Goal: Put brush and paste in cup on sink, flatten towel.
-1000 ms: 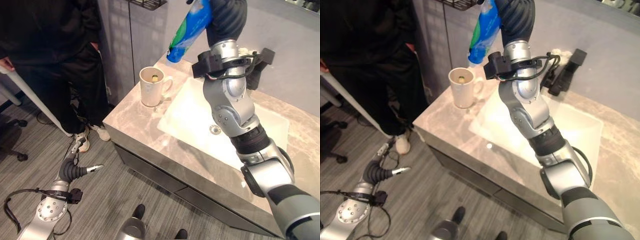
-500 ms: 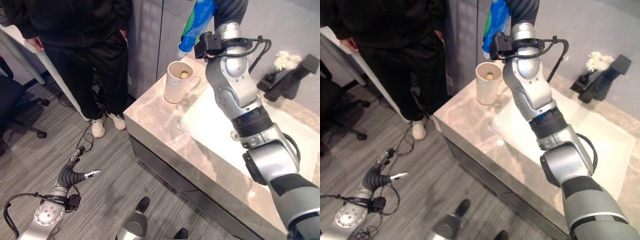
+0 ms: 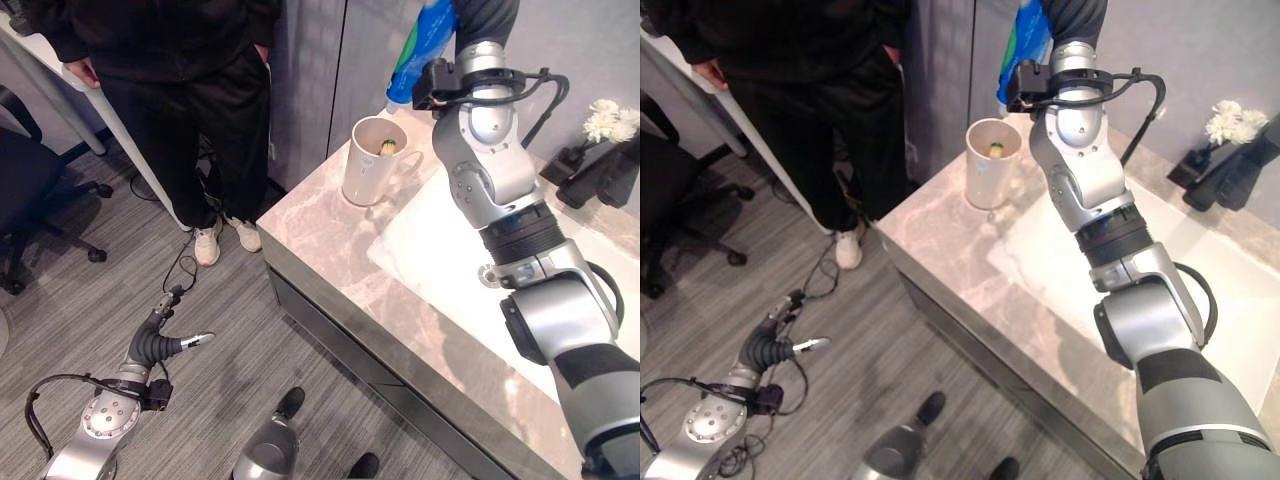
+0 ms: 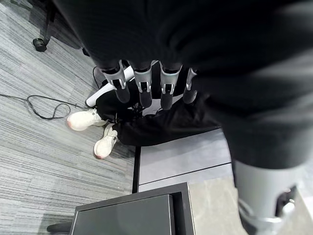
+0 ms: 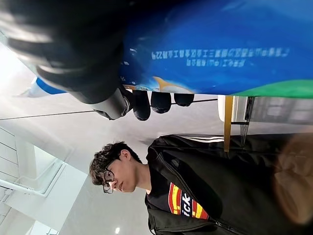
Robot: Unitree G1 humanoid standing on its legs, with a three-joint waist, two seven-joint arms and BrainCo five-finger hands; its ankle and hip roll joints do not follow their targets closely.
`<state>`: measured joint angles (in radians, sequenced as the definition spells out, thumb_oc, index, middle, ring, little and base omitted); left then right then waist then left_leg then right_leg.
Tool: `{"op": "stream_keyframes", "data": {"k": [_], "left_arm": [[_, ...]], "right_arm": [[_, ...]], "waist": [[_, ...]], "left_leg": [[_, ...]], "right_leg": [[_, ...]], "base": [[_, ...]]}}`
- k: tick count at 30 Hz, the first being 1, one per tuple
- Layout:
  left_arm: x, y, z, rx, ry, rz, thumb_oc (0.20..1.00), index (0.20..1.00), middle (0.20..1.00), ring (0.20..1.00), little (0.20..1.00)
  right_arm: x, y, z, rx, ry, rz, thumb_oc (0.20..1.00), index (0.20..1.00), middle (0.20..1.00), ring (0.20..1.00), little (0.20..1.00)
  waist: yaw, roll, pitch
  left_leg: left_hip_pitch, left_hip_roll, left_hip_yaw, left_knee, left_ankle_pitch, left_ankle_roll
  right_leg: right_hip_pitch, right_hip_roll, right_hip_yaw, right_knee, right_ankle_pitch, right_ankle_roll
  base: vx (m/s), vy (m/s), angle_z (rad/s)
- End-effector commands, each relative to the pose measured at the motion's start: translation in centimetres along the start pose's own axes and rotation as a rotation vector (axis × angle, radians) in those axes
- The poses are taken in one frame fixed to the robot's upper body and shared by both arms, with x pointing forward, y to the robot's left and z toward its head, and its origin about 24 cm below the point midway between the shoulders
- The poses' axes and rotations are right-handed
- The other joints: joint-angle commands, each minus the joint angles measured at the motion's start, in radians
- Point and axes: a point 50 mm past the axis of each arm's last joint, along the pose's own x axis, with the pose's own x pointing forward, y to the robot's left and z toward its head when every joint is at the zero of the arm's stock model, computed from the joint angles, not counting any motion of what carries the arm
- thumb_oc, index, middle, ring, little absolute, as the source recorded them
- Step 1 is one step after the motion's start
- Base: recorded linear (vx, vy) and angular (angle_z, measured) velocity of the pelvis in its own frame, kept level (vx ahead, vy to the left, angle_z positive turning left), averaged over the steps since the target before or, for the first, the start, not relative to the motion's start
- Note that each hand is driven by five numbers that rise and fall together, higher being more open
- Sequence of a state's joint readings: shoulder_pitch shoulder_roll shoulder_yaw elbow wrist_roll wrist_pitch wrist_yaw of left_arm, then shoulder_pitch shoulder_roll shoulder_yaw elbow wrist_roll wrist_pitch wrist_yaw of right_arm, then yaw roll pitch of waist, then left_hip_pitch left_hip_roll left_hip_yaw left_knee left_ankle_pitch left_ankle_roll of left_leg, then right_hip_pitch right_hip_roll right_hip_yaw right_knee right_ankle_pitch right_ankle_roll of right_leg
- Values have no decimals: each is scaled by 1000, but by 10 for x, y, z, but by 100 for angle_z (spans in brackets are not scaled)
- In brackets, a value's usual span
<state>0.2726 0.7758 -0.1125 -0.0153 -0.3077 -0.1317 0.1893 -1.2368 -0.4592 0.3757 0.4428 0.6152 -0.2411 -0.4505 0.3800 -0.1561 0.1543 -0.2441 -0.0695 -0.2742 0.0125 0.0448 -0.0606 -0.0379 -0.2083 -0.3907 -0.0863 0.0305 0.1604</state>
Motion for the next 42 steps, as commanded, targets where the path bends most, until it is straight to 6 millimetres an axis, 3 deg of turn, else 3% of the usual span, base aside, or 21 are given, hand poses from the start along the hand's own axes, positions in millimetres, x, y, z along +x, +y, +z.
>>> {"op": "stream_keyframes", "data": {"k": [1,5,27,42], "left_arm": [[-3,7,6,0,-46,40,1000,1000,1000,1000,1000],[-3,3,2,-21,-27,38,1000,1000,1000,1000,1000],[-3,0,-3,-35,-6,43,1000,1000,1000,1000,1000],[-5,2,-4,-32,-8,67,1000,1000,1000,1000,1000]], "right_arm": [[15,9,41,25,-153,62,200,200,200,200,200],[10,7,27,23,-100,64,200,200,200,200,200],[5,7,9,43,-29,51,200,200,200,200,200],[-2,0,-17,3,74,18,200,200,200,200,200]], "waist": [[-1,-28,-35],[-12,-32,-35],[-9,-42,-24],[-2,-41,-19]], "left_leg": [[22,-28,58,-33,-5,42],[24,-23,64,-36,-6,42],[15,-24,65,-29,-10,44],[16,-20,70,-41,-6,46]], "right_leg": [[65,-69,24,13,150,66],[65,-65,37,8,155,67],[61,-59,45,7,155,63],[52,-54,59,2,155,65]], "base": [[-9,3,-6],[-25,-4,-11],[-1,1,-1],[-1,-2,-2]]}}
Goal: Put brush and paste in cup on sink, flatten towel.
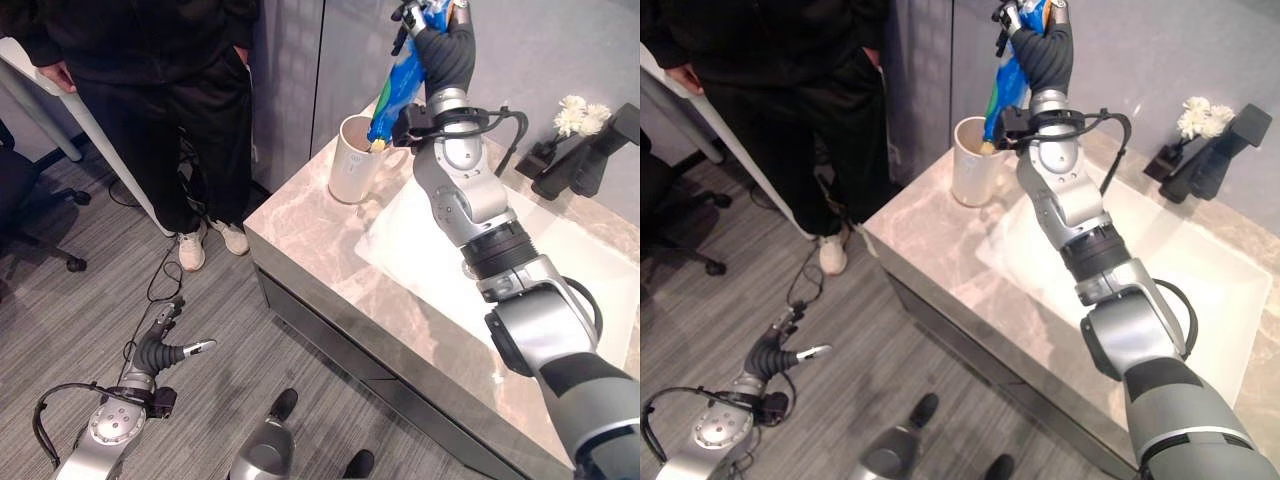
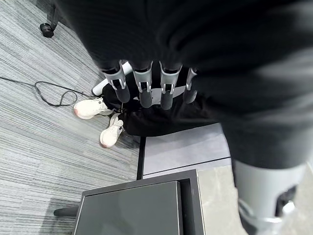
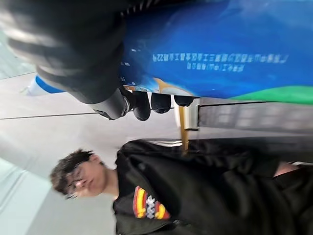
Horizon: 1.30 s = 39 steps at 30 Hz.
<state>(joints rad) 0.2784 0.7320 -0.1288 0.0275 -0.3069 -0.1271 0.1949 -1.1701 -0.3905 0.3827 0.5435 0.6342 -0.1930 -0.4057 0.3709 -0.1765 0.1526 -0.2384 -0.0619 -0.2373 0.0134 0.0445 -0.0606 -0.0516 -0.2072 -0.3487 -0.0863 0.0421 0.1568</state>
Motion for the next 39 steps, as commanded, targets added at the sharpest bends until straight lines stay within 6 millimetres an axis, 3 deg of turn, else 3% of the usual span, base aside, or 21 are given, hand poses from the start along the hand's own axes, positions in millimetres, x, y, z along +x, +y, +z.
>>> {"op": "stream_keyframes", "data": {"k": [1,30,39], "left_arm": [[-2,11,10,-2,-67,61,1000,1000,1000,1000,1000],[0,6,10,28,-52,34,1000,1000,1000,1000,1000],[0,7,11,34,-55,29,1000,1000,1000,1000,1000]], "right_arm": [[11,2,33,3,-128,26,200,200,200,200,200],[-3,24,23,117,-109,52,200,200,200,200,200],[-1,23,18,117,-85,27,200,200,200,200,200]], "waist": [[8,-21,-17],[8,-61,-2],[10,-61,-2]], "left_leg": [[10,-28,32,-42,-6,46],[11,-20,40,-40,-14,50],[15,-17,38,-49,-11,50]], "right_leg": [[66,-55,17,2,144,69],[58,-45,32,2,163,70],[57,-41,34,1,157,68]], "base": [[0,0,0],[0,0,0],[0,0,0]]}}
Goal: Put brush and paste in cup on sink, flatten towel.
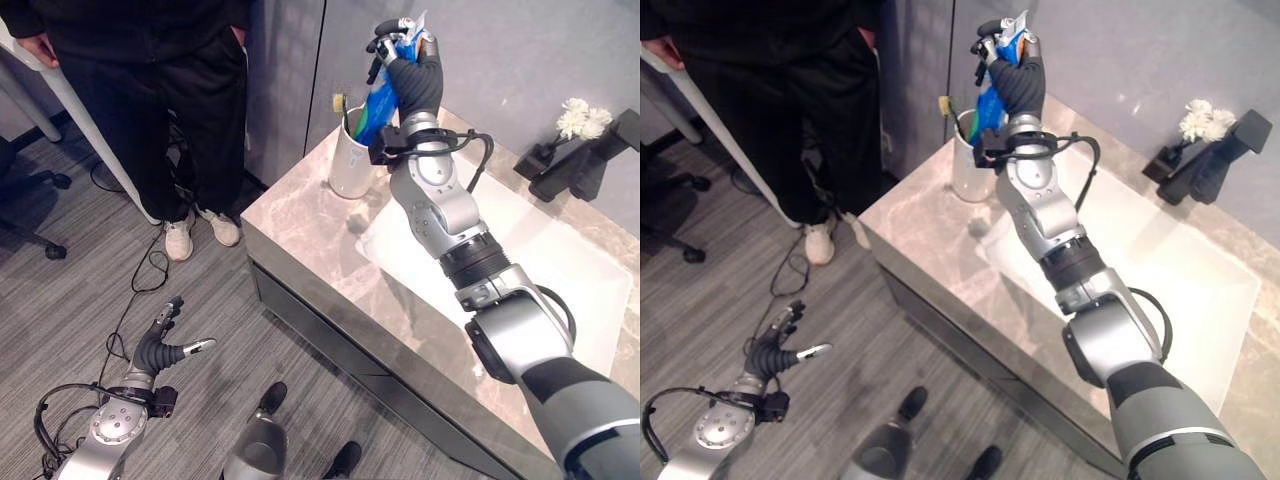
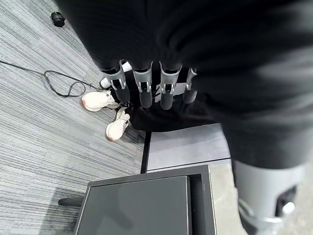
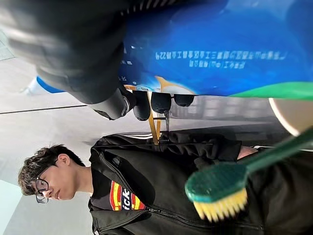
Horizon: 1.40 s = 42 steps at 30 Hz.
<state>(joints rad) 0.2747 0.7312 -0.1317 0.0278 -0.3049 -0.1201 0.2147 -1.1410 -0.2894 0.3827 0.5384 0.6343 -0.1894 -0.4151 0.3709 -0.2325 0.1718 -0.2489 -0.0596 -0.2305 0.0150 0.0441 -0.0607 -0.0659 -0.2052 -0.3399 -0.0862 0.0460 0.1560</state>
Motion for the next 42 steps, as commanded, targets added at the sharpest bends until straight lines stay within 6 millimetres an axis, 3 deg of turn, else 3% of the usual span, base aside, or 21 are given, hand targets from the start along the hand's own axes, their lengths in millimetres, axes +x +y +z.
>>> {"op": "stream_keyframes", "data": {"k": [1,5,7,8,9,10,27,31,34,36,37,38,39,41,42], "left_arm": [[-1,7,11,32,-60,11,1000,1000,1000,1000,1000],[-1,7,10,30,-56,5,1000,1000,1000,1000,1000],[0,6,10,27,-55,-1,1000,1000,1000,1000,1000],[-1,6,11,24,-60,-6,1000,1000,1000,1000,1000],[-1,6,11,24,-60,-6,1000,1000,1000,1000,1000],[-1,7,15,12,-75,-10,1000,1000,1000,1000,1000],[3,4,19,0,-85,-34,1000,1000,1000,1000,1000],[6,1,20,12,-95,-34,1000,1000,1000,1000,1000],[9,-2,10,48,-60,-33,1000,1000,1000,1000,1000],[10,-1,8,84,-57,-25,1000,1000,1000,1000,1000],[9,-2,6,93,-50,-23,1000,1000,1000,1000,1000],[9,-3,6,94,-50,-25,1000,1000,1000,1000,1000],[7,-4,3,94,-42,-19,1000,1000,1000,1000,1000],[5,-5,0,96,-32,-13,1000,1000,1000,1000,1000],[3,-5,-2,93,-23,0,1000,1000,1000,1000,1000]], "right_arm": [[9,1,34,34,-141,6,200,200,200,200,200],[11,2,30,11,-118,7,200,200,200,200,200],[13,1,28,-6,-107,3,278,278,278,278,278],[14,-1,28,-15,-107,2,423,423,423,423,423],[14,0,28,-15,-108,2,467,467,467,467,467],[15,-1,28,-21,-105,-1,1000,1000,1000,1000,1000],[11,-6,28,-70,-120,4,1000,1000,1000,1000,1000],[7,-7,41,-135,-199,12,1000,1000,1000,1000,1000],[2,-12,54,-233,-280,3,1000,1000,1000,1000,1000],[-3,-18,73,-342,-383,6,1000,1000,1000,1000,1000],[-9,-26,85,-394,-452,-14,1000,1000,1000,1000,1000],[-10,-27,85,-396,-452,-15,1000,1000,1000,1000,1000],[-18,-42,97,-430,-517,-67,1000,1000,1000,1000,1000],[-25,-52,102,-439,-548,-103,1000,1000,1000,1000,1000],[-34,-68,108,-460,-590,-155,1000,1000,1000,1000,1000]], "waist": [[10,-5,-21],[12,-6,-21],[14,-6,-20],[15,-6,-19],[15,-6,-19],[17,-6,-19],[-1,11,-33],[-12,28,-46],[-25,39,-53],[-42,47,-56],[-53,55,-61],[-52,55,-61],[-67,62,-68],[-77,67,-73],[-97,78,-78]], "left_leg": [[27,-19,31,-51,-10,50],[30,-16,33,-54,-9,49],[29,-14,34,-55,-7,49],[29,-14,34,-55,-7,49],[29,-14,34,-55,-7,49],[29,-13,34,-56,-6,49],[43,3,44,-71,4,43],[48,9,44,-85,16,39],[45,11,42,-91,26,34],[46,11,46,-95,30,33],[51,11,48,-97,30,32],[51,11,47,-96,30,32],[58,6,50,-99,28,35],[62,5,53,-99,26,38],[70,2,61,-100,22,42]], "right_leg": [[70,-42,25,1,152,69],[67,-41,28,1,151,68],[67,-39,28,0,148,68],[67,-38,28,0,147,68],[67,-38,28,0,147,68],[67,-37,28,0,145,67],[64,-31,31,1,121,62],[67,-31,29,0,111,59],[68,-32,21,0,107,59],[67,-32,21,0,105,60],[68,-34,19,0,102,61],[68,-34,19,0,102,61],[70,-37,21,-1,103,63],[70,-40,26,-1,105,65],[69,-46,36,-1,110,67]], "base": [[0,0,0],[0,0,0],[0,0,0],[0,0,0],[0,0,0],[0,0,0],[-12,-3,-1],[-39,2,-4],[-55,12,-3],[-37,19,0],[0,0,0],[-12,44,3],[-3,52,0],[3,61,-4],[1,72,-5]]}}
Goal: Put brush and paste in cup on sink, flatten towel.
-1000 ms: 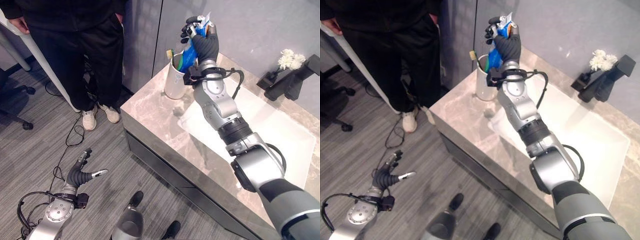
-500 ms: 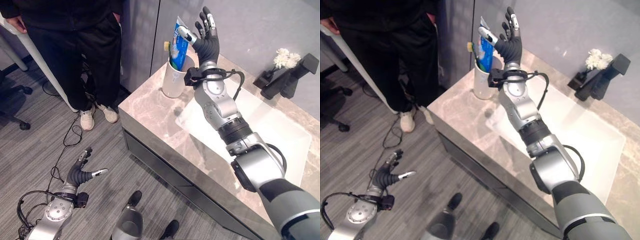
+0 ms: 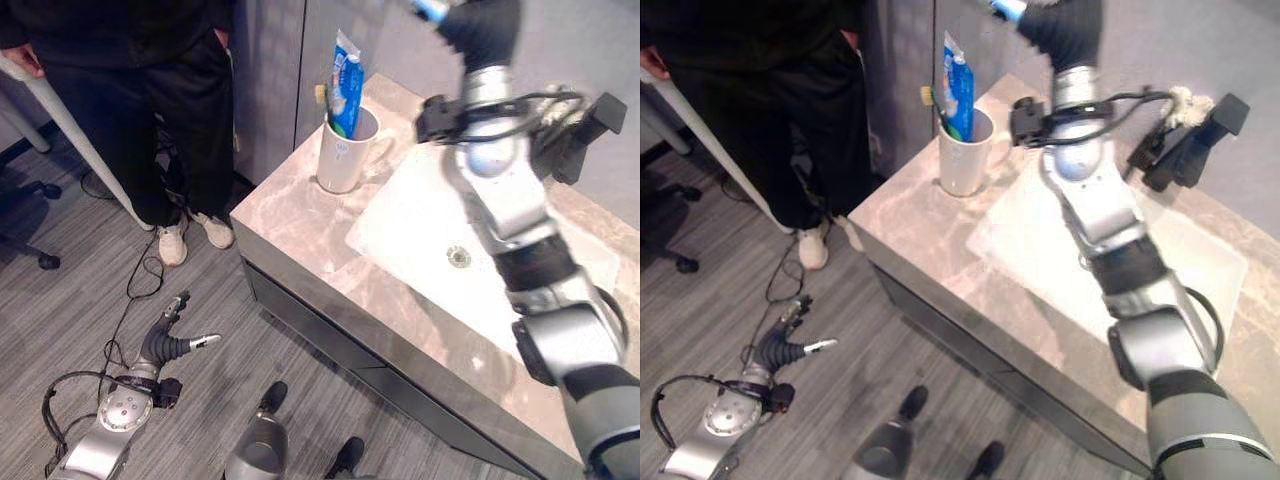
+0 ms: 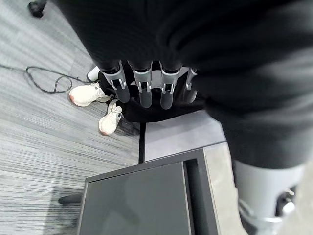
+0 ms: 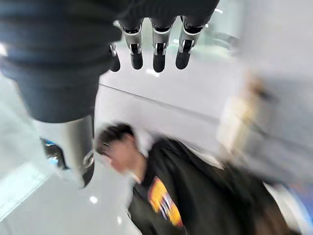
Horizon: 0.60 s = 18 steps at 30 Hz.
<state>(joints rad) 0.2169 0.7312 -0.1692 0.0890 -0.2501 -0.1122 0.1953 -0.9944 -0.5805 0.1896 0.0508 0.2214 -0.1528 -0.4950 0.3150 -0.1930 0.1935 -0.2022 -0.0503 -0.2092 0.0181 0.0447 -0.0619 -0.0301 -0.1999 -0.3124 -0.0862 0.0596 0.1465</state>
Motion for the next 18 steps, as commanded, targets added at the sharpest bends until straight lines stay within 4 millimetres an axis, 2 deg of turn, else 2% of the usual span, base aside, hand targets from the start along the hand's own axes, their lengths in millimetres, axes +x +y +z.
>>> {"op": "stream_keyframes", "data": {"k": [1,2,3,4,5,7,10,11,12,15,18], "left_arm": [[-8,-1,-2,28,-21,44,1000,1000,1000,1000,1000],[-9,-1,-2,31,-20,40,1000,1000,1000,1000,1000],[-10,-1,-2,21,-21,50,1000,1000,1000,1000,1000],[-13,-1,-4,26,-12,55,1000,1000,1000,1000,1000],[-15,-1,-5,26,-9,60,1000,1000,1000,1000,1000],[-20,-1,-10,26,11,80,1000,1000,1000,1000,1000],[-24,2,-13,42,24,100,1000,1000,1000,1000,1000],[-26,4,-12,45,19,114,1000,1000,1000,1000,1000],[-27,4,-11,43,17,118,1000,1000,1000,1000,1000],[-32,7,-15,64,31,131,1000,1000,1000,1000,1000],[-36,9,-20,87,52,137,1000,1000,1000,1000,1000]], "right_arm": [[-11,-30,1,-115,-67,-93,1000,1000,1000,1000,1000],[-13,-31,0,-119,-64,-95,1000,1000,1000,1000,1000],[-17,-42,4,-155,-88,-117,1000,1000,1000,1000,1000],[-30,-68,7,-262,-108,-175,1000,1000,1000,1000,1000],[-35,-80,11,-318,-121,-204,1000,1000,1000,1000,1000],[-56,-122,15,-500,-130,-336,1000,1000,1000,1000,1000],[-81,-152,21,-613,-118,-455,1000,1000,1000,1000,1000],[-93,-170,24,-690,-96,-509,1000,1000,1000,1000,1000],[-99,-175,26,-702,-91,-537,1000,1000,1000,1000,1000],[-130,-210,20,-820,25,-672,1000,1000,1000,1000,1000],[-165,-237,6,-941,197,-762,1000,1000,1000,1000,1000]], "waist": [[-52,43,-103],[-48,41,-105],[-64,47,-107],[-86,54,-113],[-95,57,-114],[-144,71,-116],[-176,82,-115],[-197,86,-114],[-203,87,-114],[-236,90,-109],[-258,93,-100]], "left_leg": [[28,-9,46,-104,18,46],[29,-9,47,-104,18,46],[33,-12,52,-104,15,49],[42,-18,63,-104,8,56],[45,-20,67,-104,6,58],[57,-28,85,-104,-6,68],[67,-37,102,-102,-4,78],[74,-38,110,-100,-15,80],[73,-41,114,-102,-10,82],[79,-44,132,-103,-17,88],[87,-41,152,-105,-30,88]], "right_leg": [[32,-54,14,-1,99,79],[32,-54,15,-1,100,79],[30,-57,23,0,104,80],[28,-62,36,1,112,85],[27,-64,42,1,116,88],[17,-76,68,8,137,96],[0,-87,94,23,161,100],[-5,-89,107,28,169,103],[-12,-92,117,29,178,104],[-32,-96,140,32,204,111],[-48,-93,150,32,222,115]], "base": [[1,73,-8],[2,54,-18],[0,86,-22],[2,108,-22],[-1,140,-11],[6,119,-28],[-14,93,-36],[-46,94,-28],[-10,76,-23],[-13,70,-33],[11,39,-43]]}}
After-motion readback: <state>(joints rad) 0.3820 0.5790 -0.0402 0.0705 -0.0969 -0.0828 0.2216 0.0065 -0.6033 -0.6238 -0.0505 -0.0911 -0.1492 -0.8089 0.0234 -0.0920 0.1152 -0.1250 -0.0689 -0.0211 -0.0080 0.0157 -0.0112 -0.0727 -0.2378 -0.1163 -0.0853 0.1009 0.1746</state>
